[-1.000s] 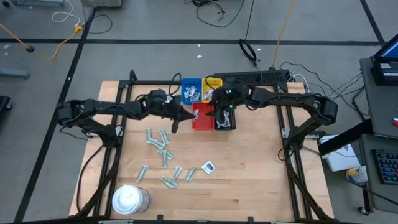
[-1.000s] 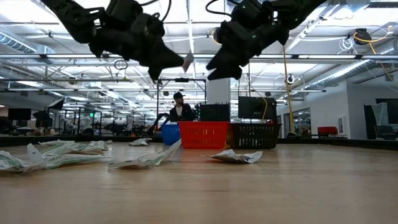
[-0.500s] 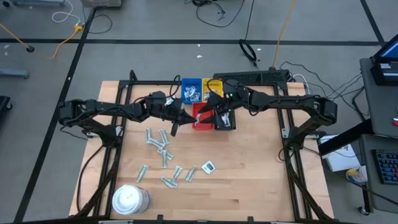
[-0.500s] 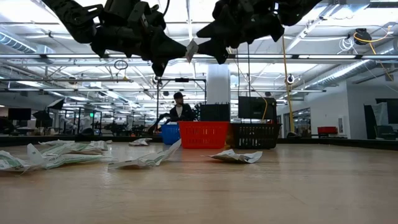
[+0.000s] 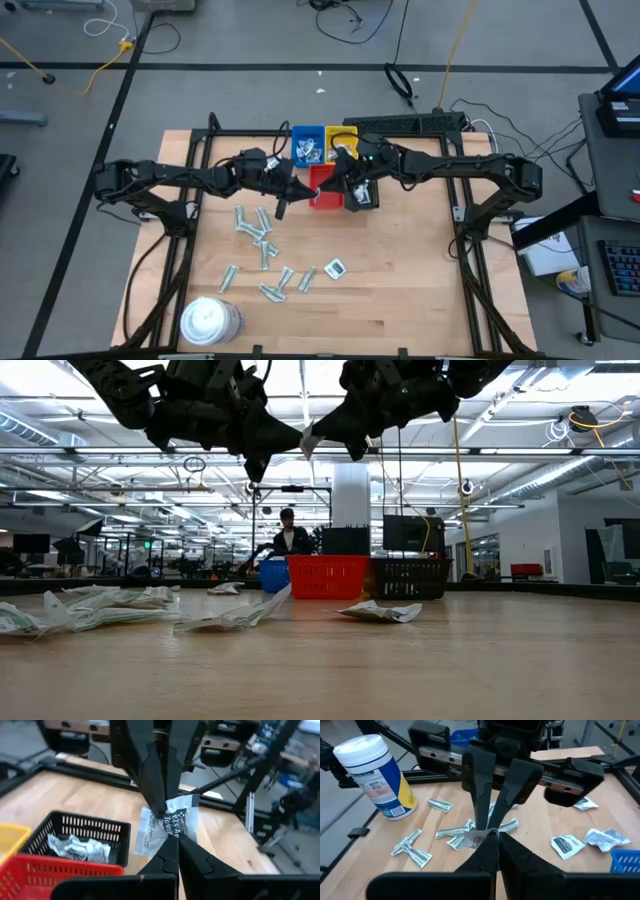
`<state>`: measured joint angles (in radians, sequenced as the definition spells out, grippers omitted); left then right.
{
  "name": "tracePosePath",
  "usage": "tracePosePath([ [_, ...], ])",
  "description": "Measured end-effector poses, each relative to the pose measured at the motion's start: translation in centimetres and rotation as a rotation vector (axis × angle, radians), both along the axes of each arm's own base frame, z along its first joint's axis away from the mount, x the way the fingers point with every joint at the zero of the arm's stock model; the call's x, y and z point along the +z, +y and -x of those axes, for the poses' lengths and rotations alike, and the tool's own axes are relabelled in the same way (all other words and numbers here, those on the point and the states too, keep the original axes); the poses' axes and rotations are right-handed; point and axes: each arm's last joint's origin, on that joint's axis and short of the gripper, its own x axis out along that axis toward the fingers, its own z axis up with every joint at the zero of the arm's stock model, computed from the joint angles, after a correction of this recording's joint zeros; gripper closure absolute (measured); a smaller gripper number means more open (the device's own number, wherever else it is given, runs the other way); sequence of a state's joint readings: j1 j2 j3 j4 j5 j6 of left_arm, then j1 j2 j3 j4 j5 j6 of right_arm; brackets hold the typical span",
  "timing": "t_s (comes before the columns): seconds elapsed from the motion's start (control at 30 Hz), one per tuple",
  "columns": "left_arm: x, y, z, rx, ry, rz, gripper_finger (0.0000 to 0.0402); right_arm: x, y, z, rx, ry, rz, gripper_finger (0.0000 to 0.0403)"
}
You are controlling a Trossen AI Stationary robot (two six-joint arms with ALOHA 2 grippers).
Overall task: Pick & Place First Aid Supplies
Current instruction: Put the towelette pack into the black bin
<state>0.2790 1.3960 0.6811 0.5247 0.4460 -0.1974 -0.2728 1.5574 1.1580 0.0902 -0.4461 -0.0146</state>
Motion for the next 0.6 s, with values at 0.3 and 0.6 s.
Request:
tracePosePath([
  [0.3,-0.8,1.1,0.5,0.128,0.138,0.293,0.0329,-1.8,-1.6,1.3,-0.047,0.191,-0.03,0.0402],
  [0.6,-1.2,0.9,0.6,0.097,0.179,0.324,0.028,-3.6,-2.9,3.6,-0.145,0.506,0.101,0.0402],
])
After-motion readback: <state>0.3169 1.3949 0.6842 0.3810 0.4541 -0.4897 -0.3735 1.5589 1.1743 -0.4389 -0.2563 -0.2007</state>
